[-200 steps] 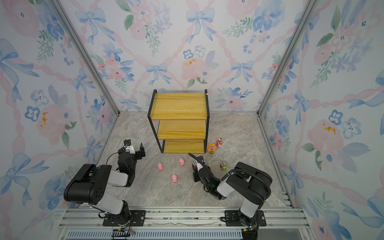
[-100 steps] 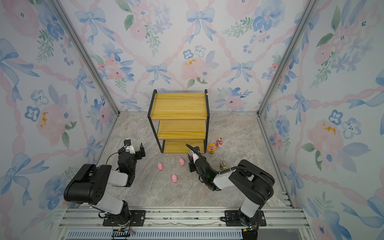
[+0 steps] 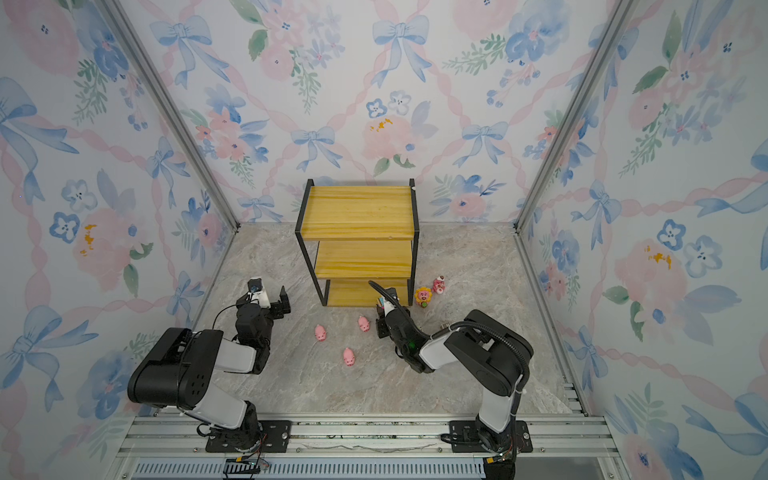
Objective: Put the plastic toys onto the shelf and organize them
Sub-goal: 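Lift the pink car and carry it with the right gripper onto the bottom shelf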
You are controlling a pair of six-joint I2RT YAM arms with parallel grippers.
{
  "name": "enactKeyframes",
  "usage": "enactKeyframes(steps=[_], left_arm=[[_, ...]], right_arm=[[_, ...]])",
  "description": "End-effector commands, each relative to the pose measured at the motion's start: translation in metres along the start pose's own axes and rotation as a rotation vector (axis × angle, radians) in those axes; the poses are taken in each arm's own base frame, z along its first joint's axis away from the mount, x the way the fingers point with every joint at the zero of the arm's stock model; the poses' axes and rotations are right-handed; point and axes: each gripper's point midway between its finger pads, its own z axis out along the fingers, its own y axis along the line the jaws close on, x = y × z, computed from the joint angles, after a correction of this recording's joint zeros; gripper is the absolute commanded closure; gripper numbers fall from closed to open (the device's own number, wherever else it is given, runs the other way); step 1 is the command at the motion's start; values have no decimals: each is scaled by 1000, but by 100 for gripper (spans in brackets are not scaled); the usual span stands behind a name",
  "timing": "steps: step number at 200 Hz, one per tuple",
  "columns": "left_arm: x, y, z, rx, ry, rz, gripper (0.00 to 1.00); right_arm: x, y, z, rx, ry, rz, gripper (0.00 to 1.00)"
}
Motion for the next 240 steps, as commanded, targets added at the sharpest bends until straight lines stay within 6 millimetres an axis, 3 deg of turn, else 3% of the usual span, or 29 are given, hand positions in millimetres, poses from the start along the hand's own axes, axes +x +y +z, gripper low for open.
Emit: enactKeyframes(steps=[1, 72, 137, 240], left_arm=[[1, -1, -2, 3, -1, -1, 2], [2, -1, -2, 3, -1, -1, 2], [2, -1, -2, 4, 1, 0, 2], [2, -1, -2, 3, 0, 0, 2]], right_arm=[[-2, -7, 8, 26, -9, 22, 80], [6, -14, 19, 38, 17, 36, 80], [1, -16, 29, 46, 31, 46, 80], [11, -20, 34, 67, 56, 50, 80]])
